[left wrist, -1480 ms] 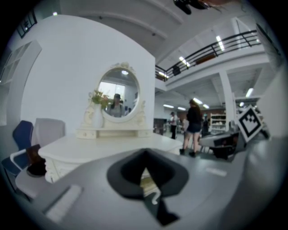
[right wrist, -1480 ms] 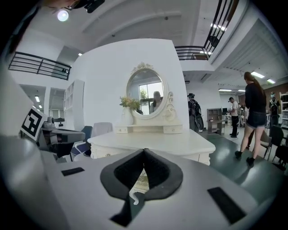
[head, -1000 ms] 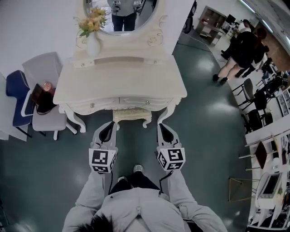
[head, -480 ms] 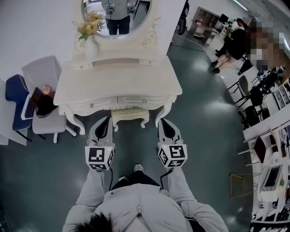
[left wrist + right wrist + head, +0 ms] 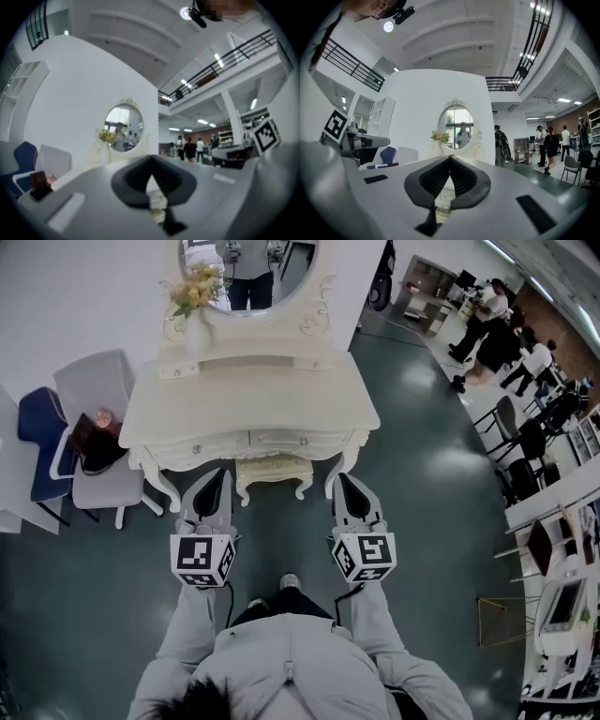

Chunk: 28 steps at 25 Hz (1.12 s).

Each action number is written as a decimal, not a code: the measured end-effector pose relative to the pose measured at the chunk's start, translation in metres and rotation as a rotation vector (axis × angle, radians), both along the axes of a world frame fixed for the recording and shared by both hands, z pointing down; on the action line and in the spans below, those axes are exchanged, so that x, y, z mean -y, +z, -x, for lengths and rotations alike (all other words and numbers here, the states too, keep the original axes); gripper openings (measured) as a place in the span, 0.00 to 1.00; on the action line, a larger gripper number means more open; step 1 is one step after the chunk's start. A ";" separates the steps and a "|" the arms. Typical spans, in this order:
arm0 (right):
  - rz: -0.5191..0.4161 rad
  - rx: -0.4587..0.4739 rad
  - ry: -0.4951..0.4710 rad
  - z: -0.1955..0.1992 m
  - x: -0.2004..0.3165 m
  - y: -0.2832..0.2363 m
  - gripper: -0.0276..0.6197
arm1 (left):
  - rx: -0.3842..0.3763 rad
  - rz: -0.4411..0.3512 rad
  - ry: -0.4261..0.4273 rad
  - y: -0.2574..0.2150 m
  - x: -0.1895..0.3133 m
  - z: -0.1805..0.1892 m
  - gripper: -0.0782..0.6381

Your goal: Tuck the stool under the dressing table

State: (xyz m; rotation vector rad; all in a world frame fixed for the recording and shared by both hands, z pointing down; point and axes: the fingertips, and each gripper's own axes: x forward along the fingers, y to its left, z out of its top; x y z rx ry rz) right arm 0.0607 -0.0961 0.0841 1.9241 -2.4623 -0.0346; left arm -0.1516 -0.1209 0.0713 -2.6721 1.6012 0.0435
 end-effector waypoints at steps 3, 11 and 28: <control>-0.034 0.018 -0.007 0.005 -0.009 -0.010 0.05 | -0.002 -0.011 -0.013 -0.006 -0.010 0.006 0.12; -0.080 0.053 0.009 0.010 -0.029 -0.026 0.05 | -0.005 -0.037 -0.028 -0.013 -0.034 0.016 0.12; -0.084 0.052 0.029 0.026 -0.046 -0.026 0.05 | -0.013 -0.056 -0.006 -0.018 -0.053 0.021 0.12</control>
